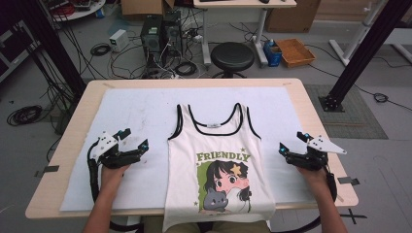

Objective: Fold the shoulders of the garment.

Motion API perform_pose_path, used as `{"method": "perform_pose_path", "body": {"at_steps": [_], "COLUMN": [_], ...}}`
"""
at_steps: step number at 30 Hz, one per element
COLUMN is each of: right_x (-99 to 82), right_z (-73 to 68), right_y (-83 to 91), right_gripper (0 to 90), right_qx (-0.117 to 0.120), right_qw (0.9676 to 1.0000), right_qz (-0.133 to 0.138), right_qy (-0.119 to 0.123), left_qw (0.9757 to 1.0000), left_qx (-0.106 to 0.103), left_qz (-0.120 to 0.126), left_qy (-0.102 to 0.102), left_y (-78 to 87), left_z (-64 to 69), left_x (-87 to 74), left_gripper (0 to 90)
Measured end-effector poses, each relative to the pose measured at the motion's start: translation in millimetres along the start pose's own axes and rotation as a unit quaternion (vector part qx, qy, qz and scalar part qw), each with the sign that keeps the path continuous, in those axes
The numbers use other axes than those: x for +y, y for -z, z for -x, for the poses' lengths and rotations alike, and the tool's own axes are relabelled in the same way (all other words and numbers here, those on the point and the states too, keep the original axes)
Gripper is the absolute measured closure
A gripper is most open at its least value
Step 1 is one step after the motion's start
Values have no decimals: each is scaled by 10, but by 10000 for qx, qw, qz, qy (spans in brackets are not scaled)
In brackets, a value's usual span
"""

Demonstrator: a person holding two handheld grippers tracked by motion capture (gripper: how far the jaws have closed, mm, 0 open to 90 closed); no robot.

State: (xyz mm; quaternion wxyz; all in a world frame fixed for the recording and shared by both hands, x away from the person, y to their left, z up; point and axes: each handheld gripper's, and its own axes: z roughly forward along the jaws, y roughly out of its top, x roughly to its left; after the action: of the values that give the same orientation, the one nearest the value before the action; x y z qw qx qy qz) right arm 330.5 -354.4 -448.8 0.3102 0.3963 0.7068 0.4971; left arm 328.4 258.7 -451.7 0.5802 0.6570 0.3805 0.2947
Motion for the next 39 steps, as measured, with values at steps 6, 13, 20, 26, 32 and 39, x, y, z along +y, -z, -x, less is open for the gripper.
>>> {"method": "perform_pose_path", "body": {"at_steps": [6,13,20,26,32,39], "right_x": [-1,1,1,7,35,258], "right_z": [5,2,0,33,105,4], "right_y": [2,-2,-2,-10,-28,-150], "right_gripper": [157,157,158,158,158,158], "right_qx": [21,5,-55,-133,51,469], "right_qw": [10000,10000,10000,9996,9966,9960], "right_qz": [11,-1,1,-62,-326,-405], "right_qy": [2,-5,-2,-240,-751,-639], "left_qw": [10000,9999,9998,9998,9997,9995], "left_qx": [57,84,120,132,188,227], "left_qz": [-69,-120,-97,-110,-143,-177], "left_qy": [30,34,135,98,-30,133], "left_y": [-11,-18,-16,-12,-14,-21], "left_z": [-3,-4,-17,-5,32,5], "left_x": [6,9,8,7,8,11], "left_gripper": [146,148,148,148,148,150]}}
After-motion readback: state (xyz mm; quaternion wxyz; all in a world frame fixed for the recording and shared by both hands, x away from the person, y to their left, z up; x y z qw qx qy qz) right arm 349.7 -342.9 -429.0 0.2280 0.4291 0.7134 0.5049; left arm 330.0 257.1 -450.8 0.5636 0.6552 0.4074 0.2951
